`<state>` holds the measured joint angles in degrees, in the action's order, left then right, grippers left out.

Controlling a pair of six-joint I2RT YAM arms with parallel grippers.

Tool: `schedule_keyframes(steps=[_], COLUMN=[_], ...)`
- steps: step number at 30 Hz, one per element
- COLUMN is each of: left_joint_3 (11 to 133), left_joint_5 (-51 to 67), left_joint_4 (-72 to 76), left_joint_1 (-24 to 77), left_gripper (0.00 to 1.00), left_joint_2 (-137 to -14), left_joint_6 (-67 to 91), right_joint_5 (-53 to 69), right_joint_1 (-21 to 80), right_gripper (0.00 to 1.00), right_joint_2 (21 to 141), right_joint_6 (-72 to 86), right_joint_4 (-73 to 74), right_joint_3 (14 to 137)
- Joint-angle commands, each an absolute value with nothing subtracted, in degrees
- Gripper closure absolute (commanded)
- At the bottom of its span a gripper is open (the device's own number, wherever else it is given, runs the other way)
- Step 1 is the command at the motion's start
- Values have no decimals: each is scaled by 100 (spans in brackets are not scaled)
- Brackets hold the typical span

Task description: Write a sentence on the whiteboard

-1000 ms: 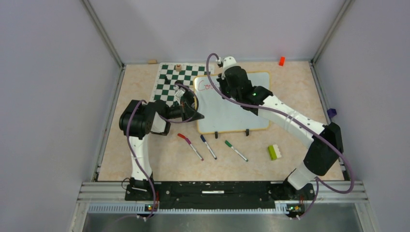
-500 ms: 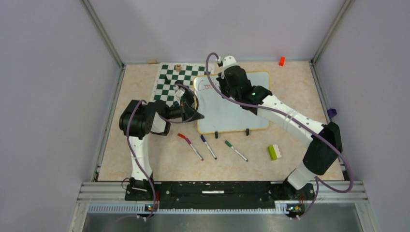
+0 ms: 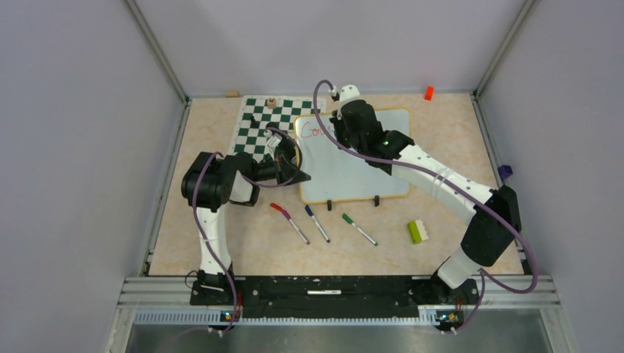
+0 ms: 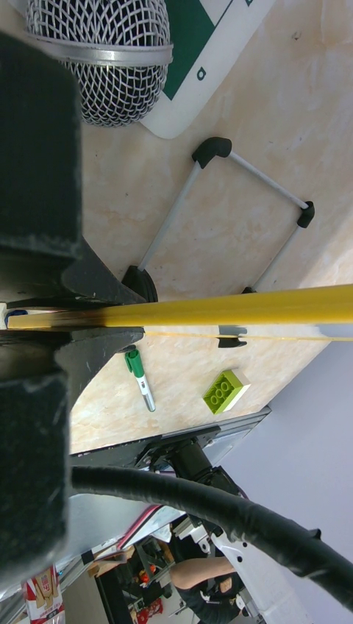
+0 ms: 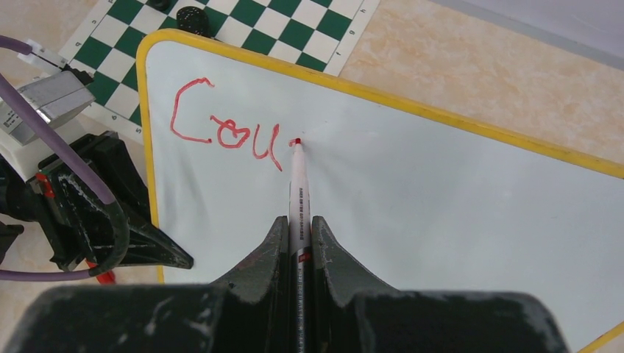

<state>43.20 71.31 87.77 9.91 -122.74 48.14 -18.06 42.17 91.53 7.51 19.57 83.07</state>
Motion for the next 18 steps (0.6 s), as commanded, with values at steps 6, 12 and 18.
schedule_keyframes(steps=[6, 12, 18], left_joint_3=[4247, 4236, 4243], left_joint_5=[7246, 7249, 7251], left_joint_4=[9272, 9273, 9273], left_joint_1=[1020, 1020, 1020], left_gripper=[96, 96, 96], left_joint_2=[-12124, -12119, -12114], left_joint_6=[4387, 4387, 4377], right_joint_5=[-1849, -1769, -1711], right_joint_1=[4087, 4087, 4087], right_gripper=[100, 100, 100], right_joint_2=[8967, 8862, 8774], right_joint_6=[801, 845, 883], right_joint_4=[1977, 1976, 1975], right_joint_3=[8241, 8049, 7914])
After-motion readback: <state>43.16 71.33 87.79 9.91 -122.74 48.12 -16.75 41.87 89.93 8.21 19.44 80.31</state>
